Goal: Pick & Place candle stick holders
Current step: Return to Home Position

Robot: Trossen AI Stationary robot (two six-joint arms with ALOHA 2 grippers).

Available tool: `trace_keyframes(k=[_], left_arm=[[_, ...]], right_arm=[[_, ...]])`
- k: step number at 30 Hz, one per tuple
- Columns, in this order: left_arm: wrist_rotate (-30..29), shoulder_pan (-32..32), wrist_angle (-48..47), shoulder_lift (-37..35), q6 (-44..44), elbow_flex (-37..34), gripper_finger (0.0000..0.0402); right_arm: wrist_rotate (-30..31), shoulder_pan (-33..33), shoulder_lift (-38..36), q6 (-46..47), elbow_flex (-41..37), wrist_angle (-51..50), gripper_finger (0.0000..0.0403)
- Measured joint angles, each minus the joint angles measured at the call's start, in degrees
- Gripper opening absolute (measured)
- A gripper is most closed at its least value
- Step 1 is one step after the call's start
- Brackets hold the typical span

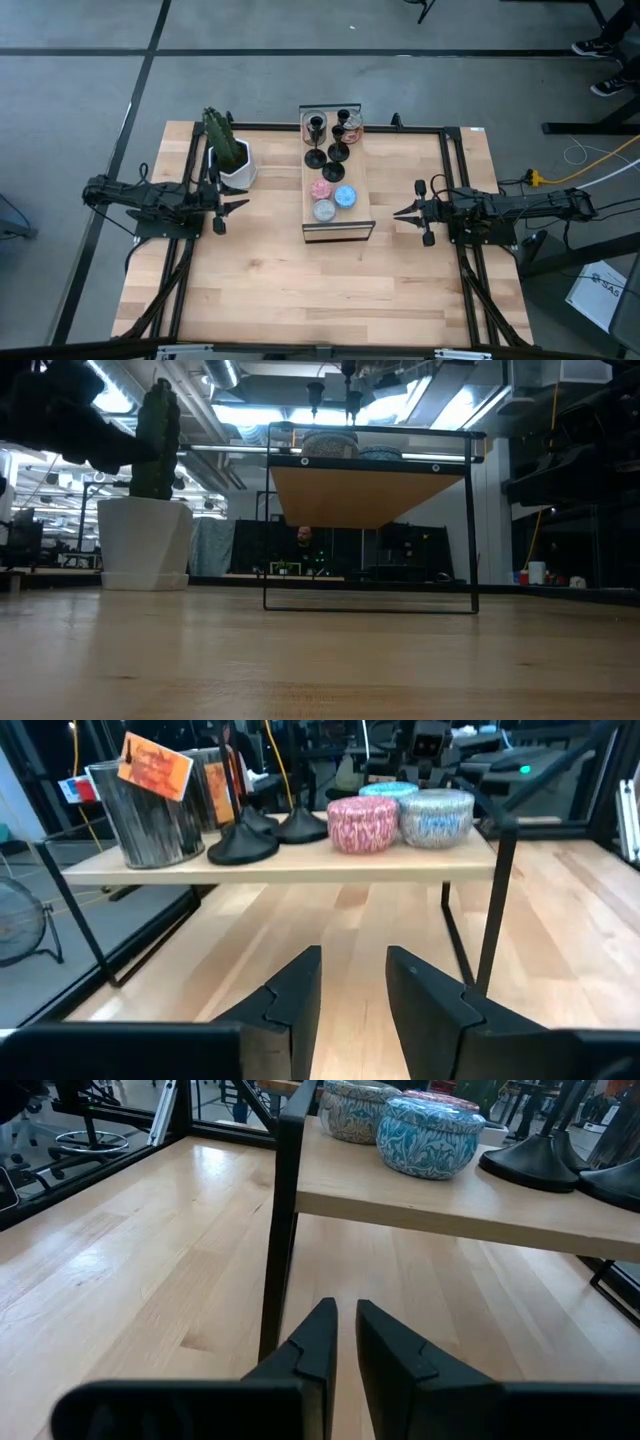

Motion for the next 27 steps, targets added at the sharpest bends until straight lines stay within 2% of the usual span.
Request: trace_keyframes(k=[4,11,18,21,23,27], left_arm=[[0.5,0.0,3.04,-0.02,0.87,-2.82,0.0109],[2.57,0.0,6.72,0.0,4.46,-3.47,0.0107],[12.78,0.0,11.22,-0.03,7.08,-3.56,0.0101],[15.23,0.0,15.68,-0.03,8.93,-4.4,0.0096],[15.28,0.02,21.44,-0.04,10.2,-7.07,0.0094],[12.99,1.77,20.79,0.27,11.12,-7.13,0.009]], right_arm=[[-0.02,0.0,0.0,0.0,0.0,-0.03,0.0045],[-0.04,0.02,0.07,0.0,0.0,-0.37,0.0045],[-0.04,0.0,0.07,0.0,0.0,-0.37,0.0045],[-0.04,0.01,0.07,0.0,0.0,-0.37,0.0045],[-0.04,0.02,0.07,0.0,0.0,-0.37,0.0045],[0.01,0.01,0.09,0.01,0.0,-0.38,0.0045]])
